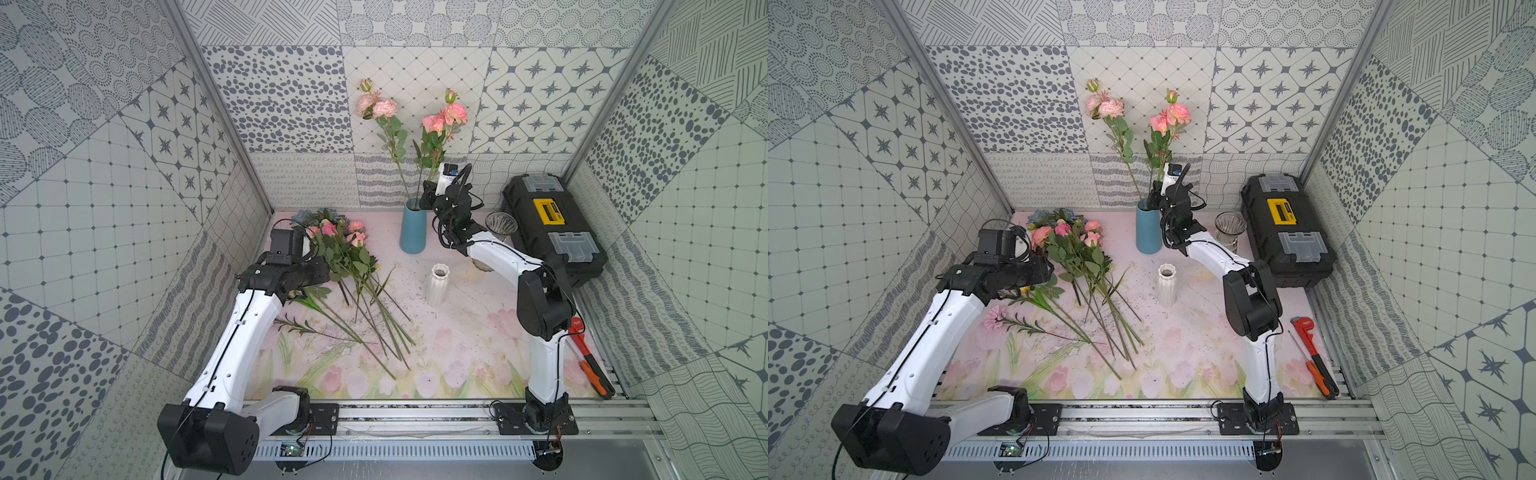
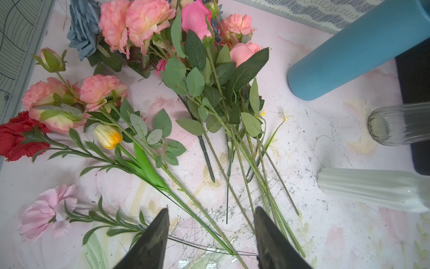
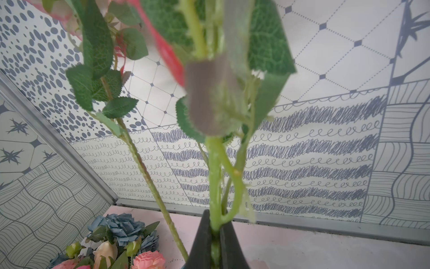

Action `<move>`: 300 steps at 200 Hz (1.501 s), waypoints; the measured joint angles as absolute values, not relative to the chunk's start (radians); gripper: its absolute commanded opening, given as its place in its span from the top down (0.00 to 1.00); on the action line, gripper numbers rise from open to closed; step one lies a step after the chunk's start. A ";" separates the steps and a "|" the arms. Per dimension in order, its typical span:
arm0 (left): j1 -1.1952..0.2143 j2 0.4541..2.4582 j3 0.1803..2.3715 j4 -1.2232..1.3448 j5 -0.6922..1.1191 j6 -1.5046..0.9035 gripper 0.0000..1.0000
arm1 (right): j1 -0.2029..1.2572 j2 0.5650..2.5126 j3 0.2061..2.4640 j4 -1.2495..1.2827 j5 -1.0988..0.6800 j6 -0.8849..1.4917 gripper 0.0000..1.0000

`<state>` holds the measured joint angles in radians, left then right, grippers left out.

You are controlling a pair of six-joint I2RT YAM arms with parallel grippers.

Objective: Place the pink flowers into the vase
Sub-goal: Place the flower in the vase.

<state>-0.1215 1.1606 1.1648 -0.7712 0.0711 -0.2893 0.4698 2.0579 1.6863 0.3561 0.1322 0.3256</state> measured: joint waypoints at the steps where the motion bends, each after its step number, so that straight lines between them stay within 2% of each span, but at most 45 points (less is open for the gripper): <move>1: -0.121 1.161 1.165 -0.771 0.071 -0.289 0.42 | 0.470 2.059 1.686 0.356 0.132 0.326 0.95; 32: -0.121 1.160 1.164 -0.770 0.071 -0.289 0.42 | 0.470 2.076 1.686 0.354 0.128 0.330 0.92; 77: -0.121 1.153 1.164 -0.770 0.071 -0.290 0.41 | 0.470 2.079 1.677 0.352 0.120 0.336 0.79; 116: -0.119 1.152 1.164 -0.770 0.068 -0.290 0.41 | 0.470 2.079 1.649 0.348 0.117 0.333 0.83; 300: -0.117 1.151 1.164 -0.770 0.064 -0.297 0.41 | 0.470 2.079 1.646 0.348 0.117 0.329 0.83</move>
<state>-0.1169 1.1507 1.1641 -0.7696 0.0643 -0.2974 0.4698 2.0792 1.6463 0.3481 0.1173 0.3294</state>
